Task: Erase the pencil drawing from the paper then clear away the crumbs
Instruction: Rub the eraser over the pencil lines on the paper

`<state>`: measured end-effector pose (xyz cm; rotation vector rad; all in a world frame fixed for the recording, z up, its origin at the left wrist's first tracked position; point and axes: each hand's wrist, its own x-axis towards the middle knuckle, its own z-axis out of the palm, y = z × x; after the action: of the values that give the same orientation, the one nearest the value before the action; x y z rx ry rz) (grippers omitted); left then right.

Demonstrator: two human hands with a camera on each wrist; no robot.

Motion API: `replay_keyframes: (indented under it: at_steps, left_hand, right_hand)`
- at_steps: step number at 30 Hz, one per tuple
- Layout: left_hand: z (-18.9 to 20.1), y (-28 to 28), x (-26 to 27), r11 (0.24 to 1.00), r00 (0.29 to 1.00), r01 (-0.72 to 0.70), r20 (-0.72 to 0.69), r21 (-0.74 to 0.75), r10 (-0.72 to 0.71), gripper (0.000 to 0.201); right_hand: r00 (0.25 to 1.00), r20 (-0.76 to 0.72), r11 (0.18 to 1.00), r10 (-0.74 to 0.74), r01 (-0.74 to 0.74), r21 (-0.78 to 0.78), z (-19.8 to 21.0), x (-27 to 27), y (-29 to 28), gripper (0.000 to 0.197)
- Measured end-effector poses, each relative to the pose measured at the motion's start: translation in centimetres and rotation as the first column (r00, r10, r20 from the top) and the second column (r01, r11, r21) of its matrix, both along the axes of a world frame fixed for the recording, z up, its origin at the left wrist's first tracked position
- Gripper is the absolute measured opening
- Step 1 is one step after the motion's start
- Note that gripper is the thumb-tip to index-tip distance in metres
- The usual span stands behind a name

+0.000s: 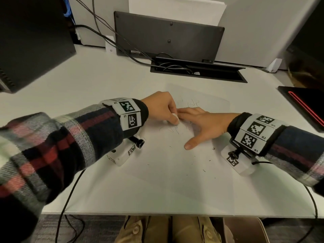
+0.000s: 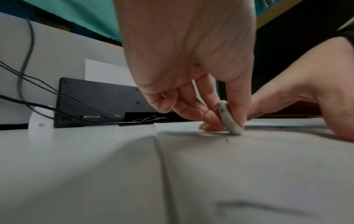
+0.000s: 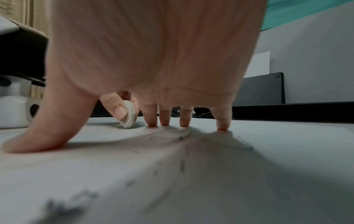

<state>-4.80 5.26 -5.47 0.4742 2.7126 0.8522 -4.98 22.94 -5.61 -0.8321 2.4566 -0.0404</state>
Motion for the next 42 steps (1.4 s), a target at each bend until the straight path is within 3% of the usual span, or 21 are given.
replay_keyframes:
  at_steps: [4, 9, 12, 16, 20, 24, 28, 32, 35, 39, 42]
  left_hand:
    - [0.0, 0.8, 0.5, 0.994, 0.994, 0.101, 0.045, -0.036, -0.100, 0.005]
    - [0.0, 0.8, 0.3, 0.998, 0.998, 0.038, -0.042, -0.040, -0.039, 0.004]
    - [-0.2, 0.9, 0.8, 0.996, 0.996, 0.089, 0.027, -0.025, -0.088, 0.005]
    - [0.0, 0.6, 0.5, 1.000, 0.999, 0.017, -0.035, -0.020, -0.018, 0.008]
    - [-0.2, 0.9, 1.2, 0.996, 0.996, 0.083, 0.025, -0.026, -0.083, 0.008]
    - [-0.1, 0.5, 0.7, 0.999, 0.998, -0.002, -0.063, -0.041, -0.001, 0.012]
    - [-0.2, 0.7, 1.3, 0.997, 0.997, 0.075, 0.000, -0.030, -0.075, 0.006]
    - [0.0, 0.4, 0.8, 0.998, 0.997, 0.015, -0.074, -0.053, -0.019, 0.008]
    - [-0.1, 0.7, 1.2, 0.996, 0.997, 0.077, -0.008, -0.043, -0.078, 0.005]
    - [0.1, 0.5, 0.7, 0.998, 0.996, 0.022, -0.085, -0.063, -0.027, 0.006]
    - [-0.1, 0.7, 1.1, 0.993, 0.996, 0.089, -0.018, -0.071, -0.091, 0.006]
  right_hand:
    - [0.998, 0.066, 1.000, 0.002, -0.001, -0.018, -0.5, -0.6, 0.2, 0.114]
    - [0.997, 0.080, 1.000, 0.021, -0.022, 0.009, -1.4, -1.3, 0.5, 0.126]
    - [0.996, 0.083, 1.000, 0.020, -0.020, -0.001, -1.5, -1.3, 0.5, 0.124]
    - [0.996, 0.093, 1.000, -0.006, 0.004, 0.021, -0.9, -0.9, 0.5, 0.116]
    - [0.996, 0.085, 1.000, 0.001, -0.003, 0.013, -1.0, -1.0, 0.4, 0.119]
    - [0.997, 0.078, 1.000, -0.016, 0.014, 0.018, -0.9, -0.8, 0.4, 0.111]
    - [0.997, 0.081, 1.000, 0.005, -0.006, 0.005, -1.2, -1.2, 0.4, 0.118]
    - [0.997, 0.077, 1.000, -0.014, 0.013, 0.022, -0.9, -0.9, 0.5, 0.110]
    - [0.996, 0.091, 1.000, 0.002, -0.002, 0.000, -1.0, -1.0, 0.6, 0.116]
    - [0.996, 0.088, 1.000, 0.004, -0.006, 0.023, -1.1, -1.2, 0.6, 0.120]
    - [0.996, 0.090, 1.000, 0.007, -0.009, 0.018, -1.2, -1.2, 0.5, 0.121]
